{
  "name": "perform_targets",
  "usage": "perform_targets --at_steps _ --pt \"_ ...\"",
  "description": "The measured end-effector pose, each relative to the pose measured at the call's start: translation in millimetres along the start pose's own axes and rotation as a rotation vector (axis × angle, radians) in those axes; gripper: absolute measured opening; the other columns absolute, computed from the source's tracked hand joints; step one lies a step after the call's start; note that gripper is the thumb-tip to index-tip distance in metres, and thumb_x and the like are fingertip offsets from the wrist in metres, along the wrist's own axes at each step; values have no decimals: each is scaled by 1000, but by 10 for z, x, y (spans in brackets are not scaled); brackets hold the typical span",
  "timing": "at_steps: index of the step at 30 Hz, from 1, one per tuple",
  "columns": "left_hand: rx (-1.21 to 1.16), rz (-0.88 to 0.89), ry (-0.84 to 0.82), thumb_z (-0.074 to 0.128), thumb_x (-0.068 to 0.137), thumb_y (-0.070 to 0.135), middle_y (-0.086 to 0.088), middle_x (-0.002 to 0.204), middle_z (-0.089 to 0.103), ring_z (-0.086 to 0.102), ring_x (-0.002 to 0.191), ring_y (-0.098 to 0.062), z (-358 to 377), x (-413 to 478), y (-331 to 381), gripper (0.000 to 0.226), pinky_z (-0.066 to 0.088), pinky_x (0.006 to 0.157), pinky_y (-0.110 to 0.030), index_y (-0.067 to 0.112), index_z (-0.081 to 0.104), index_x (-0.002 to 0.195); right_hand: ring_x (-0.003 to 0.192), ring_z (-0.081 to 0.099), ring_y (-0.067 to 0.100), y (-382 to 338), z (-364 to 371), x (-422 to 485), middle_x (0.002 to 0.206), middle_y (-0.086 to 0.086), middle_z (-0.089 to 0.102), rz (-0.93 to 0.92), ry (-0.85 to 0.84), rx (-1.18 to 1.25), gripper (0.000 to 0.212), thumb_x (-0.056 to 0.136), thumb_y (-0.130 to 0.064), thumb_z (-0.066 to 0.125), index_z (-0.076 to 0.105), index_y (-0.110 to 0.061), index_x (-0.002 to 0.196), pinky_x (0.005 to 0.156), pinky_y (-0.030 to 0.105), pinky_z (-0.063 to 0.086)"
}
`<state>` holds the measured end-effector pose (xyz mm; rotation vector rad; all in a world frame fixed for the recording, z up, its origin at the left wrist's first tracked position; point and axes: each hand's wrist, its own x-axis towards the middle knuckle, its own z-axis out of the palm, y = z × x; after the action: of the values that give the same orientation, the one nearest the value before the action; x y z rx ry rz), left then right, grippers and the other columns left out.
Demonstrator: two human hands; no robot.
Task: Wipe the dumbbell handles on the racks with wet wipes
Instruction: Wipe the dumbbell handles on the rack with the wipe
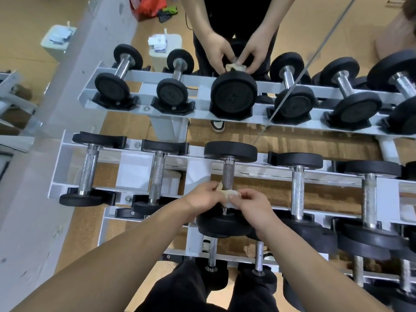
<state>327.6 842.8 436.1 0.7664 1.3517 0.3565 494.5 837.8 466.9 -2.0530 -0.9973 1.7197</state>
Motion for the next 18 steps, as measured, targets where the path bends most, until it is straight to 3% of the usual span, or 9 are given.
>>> perform_targets --at_steps 3,7,9,12,14,16,18 --pt "-34 84 249 66 91 14 -2 84 72 67 83 -21 16 33 -59 8 55 84 -36 16 73 86 79 60 18 -3 53 34 79 -3 67 -43 84 -23 14 91 -23 74 70 -16 80 68 29 45" --pt "223 302 525 74 86 16 4 83 57 57 77 -5 59 10 -98 30 39 73 -7 25 55 64 72 52 20 -149 36 58 71 3 57 -92 148 83 30 88 -28 73 61 -6 73 75 36 44" --pt "244 421 565 77 86 17 2 87 57 56 82 -2 34 -2 -62 29 38 75 -4 17 57 65 74 57 23 -246 13 101 73 6 62 -104 152 127 31 87 -36 74 61 -12 74 81 41 52" --pt "132 359 503 83 84 27 2 69 57 51 57 -2 13 -9 37 31 41 59 -15 9 60 72 85 70 31 -332 -24 228 92 15 73 -85 173 208 43 84 -47 76 60 -8 93 91 57 58" --pt "72 297 525 86 80 29 5 68 59 49 54 -2 -4 33 62 26 41 57 -18 14 65 79 105 67 33 -353 -41 279 116 12 68 -70 231 155 42 90 -46 71 58 -15 114 98 53 55" --pt "0 301 559 85 82 24 6 71 61 51 55 0 -31 52 64 17 41 58 -14 18 70 84 117 56 28 -322 -53 252 132 6 53 -144 373 -94 38 95 -37 65 55 -18 126 101 40 47" --pt "-20 342 573 80 86 13 6 81 67 56 61 2 -68 53 68 10 42 61 -11 17 70 88 108 58 22 -257 -12 192 120 1 54 -296 394 -239 16 93 -24 64 63 -20 109 89 30 46"
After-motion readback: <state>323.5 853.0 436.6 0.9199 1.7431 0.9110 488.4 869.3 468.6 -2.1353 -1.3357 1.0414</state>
